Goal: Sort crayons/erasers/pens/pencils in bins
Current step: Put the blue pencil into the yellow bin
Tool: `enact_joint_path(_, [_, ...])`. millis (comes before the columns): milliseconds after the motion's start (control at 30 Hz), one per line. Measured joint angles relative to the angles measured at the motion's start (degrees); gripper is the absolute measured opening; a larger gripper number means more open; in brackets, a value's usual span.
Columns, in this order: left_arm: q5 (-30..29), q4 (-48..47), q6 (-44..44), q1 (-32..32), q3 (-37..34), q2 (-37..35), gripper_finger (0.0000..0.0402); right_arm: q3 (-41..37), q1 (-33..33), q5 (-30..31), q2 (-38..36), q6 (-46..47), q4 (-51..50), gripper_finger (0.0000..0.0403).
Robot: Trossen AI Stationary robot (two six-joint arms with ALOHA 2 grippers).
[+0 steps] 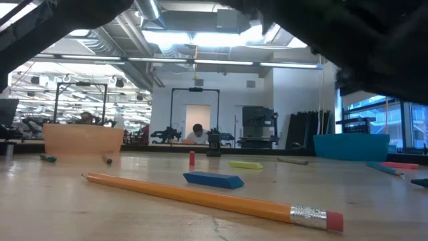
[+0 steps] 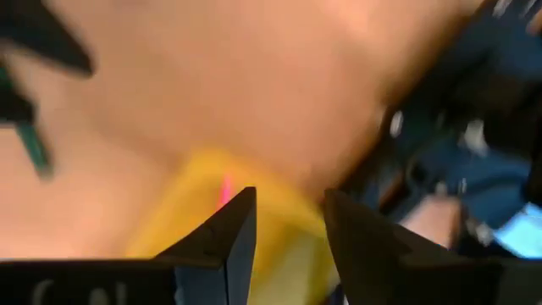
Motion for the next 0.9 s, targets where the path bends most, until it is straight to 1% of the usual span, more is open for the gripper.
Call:
enact_joint_path(200, [-0.1, -10.2, 0.0, 2.3, 0.1, -3.2, 0.0133, 1.4, 2.4, 18.5, -0.1, 7.3, -0.8, 0.0142])
enact_joint_path(233, [-0.1, -11.3, -0.1, 2.6, 0.1, -3.5, 0.0133, 1.4, 2.5, 20.2, -0.1, 8.2, -0.8, 0.0142])
enact_joint_path(300, [0.3, -11.5, -0.4, 3.2, 0.1, -3.6, 0.0133, 1.4, 2.5, 20.9, -0.1, 9.3, -2.3, 0.0142])
enact_joint_path(367, [2.1, -10.1, -1.7, 3.9, 0.1, -3.6, 0.0133, 1.4, 2.5, 21.1, -0.1, 11.5, -4.9, 0.0142])
enact_joint_path(433, [3.3, -6.0, -4.6, 5.0, -0.6, -3.3, 0.0133, 1.8, 2.5, 22.4, -0.3, 14.9, -8.2, 0.0142])
enact_joint_path(500, [2.2, -3.8, -8.9, 5.9, -1.6, -3.1, 0.0133, 4.0, 2.6, 26.9, -0.4, 17.7, -11.0, 0.0142])
enact_joint_path(533, [0.5, -2.8, -11.0, 6.3, -2.3, -3.1, 0.0133, 5.4, 3.0, 30.9, -0.6, 18.8, -10.8, 0.0142])
enact_joint_path(633, [-4.1, 2.7, -16.8, 7.1, -5.1, -2.4, 0.0133, 9.0, 3.4, 43.9, -1.6, 17.9, -10.4, 0.0142])
enact_joint_path(667, [-4.5, 4.3, -18.2, 7.2, -6.0, -2.3, 0.0133, 10.2, 3.3, 46.7, -1.7, 17.1, -10.2, 0.0142])
enact_joint_path(767, [-4.5, 10.8, -21.2, 7.4, -6.5, -1.1, 0.0133, 13.2, 2.2, 51.6, -1.6, 14.3, -11.0, 0.0142])
enact_joint_path(800, [-4.5, 10.7, -21.9, 7.5, -6.6, -0.8, 0.0133, 14.3, 1.8, 54.0, -1.7, 13.4, -9.8, 0.0142])
enact_joint_path(900, [-6.9, 12.9, -23.6, 7.9, -6.8, 1.1, 0.0133, 15.1, 0.8, 54.6, -1.5, 11.5, -10.3, 0.0142])
